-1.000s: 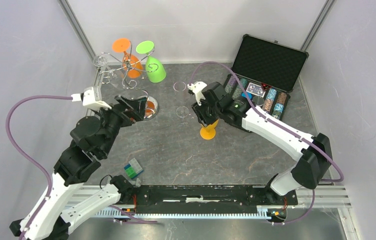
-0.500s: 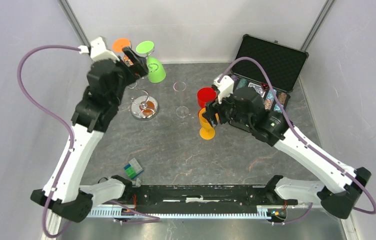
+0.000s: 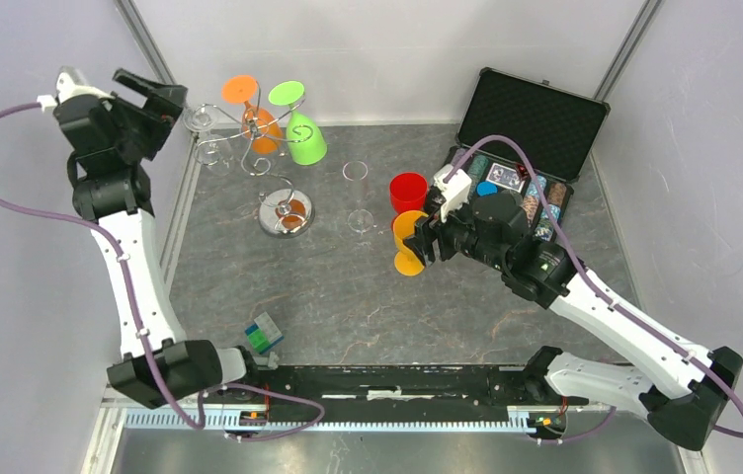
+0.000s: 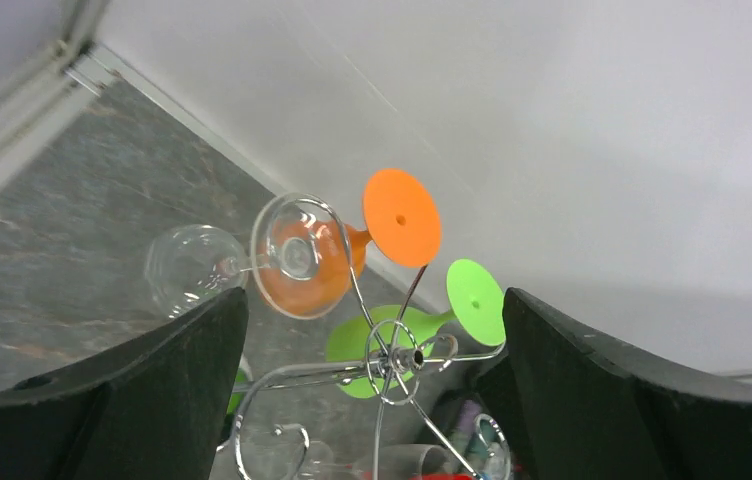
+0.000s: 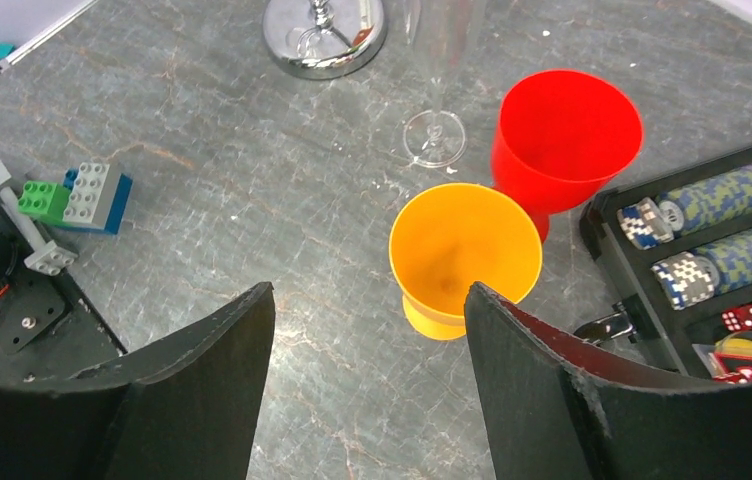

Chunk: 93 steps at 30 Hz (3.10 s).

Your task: Take the wine glass off the wine glass rack

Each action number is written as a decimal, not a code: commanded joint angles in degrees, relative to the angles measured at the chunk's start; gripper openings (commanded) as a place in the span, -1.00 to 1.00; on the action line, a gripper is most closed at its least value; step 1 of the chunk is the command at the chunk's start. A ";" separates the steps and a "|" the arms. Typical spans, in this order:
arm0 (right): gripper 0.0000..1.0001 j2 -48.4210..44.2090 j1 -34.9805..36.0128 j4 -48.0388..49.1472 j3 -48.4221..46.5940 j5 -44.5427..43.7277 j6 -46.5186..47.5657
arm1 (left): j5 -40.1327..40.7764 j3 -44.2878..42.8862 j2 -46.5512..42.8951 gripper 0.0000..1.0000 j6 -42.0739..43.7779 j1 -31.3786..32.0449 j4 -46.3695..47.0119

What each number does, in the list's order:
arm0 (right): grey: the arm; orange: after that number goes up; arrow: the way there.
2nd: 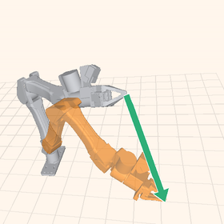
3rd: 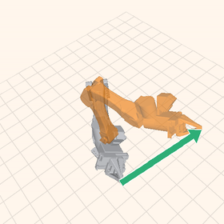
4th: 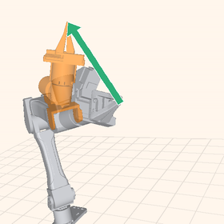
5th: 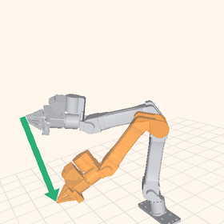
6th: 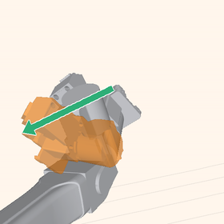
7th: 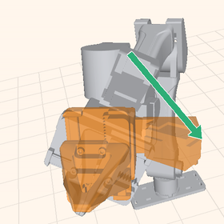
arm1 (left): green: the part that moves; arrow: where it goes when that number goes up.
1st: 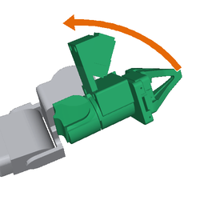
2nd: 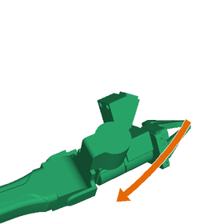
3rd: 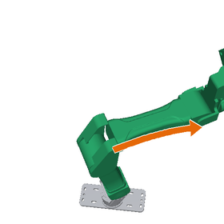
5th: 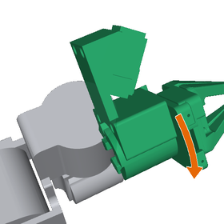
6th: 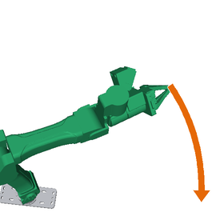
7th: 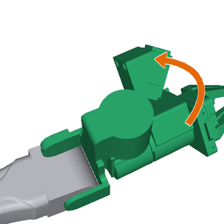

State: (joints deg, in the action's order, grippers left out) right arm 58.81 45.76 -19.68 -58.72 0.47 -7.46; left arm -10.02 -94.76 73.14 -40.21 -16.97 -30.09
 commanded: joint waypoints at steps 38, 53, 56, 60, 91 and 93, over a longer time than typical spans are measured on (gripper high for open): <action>0.51 -3.65 0.22 15.11 10.60 10.09 -3.43 | -26.30 11.12 13.26 0.05 -19.88 -10.18 20.60; 0.51 -4.66 0.21 15.80 12.78 9.68 -4.62 | -21.44 9.09 11.31 0.08 -13.87 -10.15 13.94; 0.51 -4.58 0.21 15.95 13.00 9.71 -4.75 | -21.06 9.05 10.76 0.31 -14.11 -10.14 13.91; 0.51 -4.59 0.21 16.08 13.10 9.65 -4.75 | -21.22 8.89 10.60 0.17 -13.98 -10.19 13.76; 0.51 -5.99 0.21 19.18 15.65 8.95 -6.75 | -18.33 11.29 6.46 -0.96 -22.96 -10.16 22.70; 0.51 -6.01 0.21 20.41 15.77 9.44 -7.05 | -18.12 12.63 5.97 -0.96 -24.50 -10.10 26.39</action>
State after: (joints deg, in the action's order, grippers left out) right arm 53.82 45.76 -3.33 -43.55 10.02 -13.63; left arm -28.53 -83.70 82.30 -59.61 -26.92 -14.41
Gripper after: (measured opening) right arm 0.754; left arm 0.052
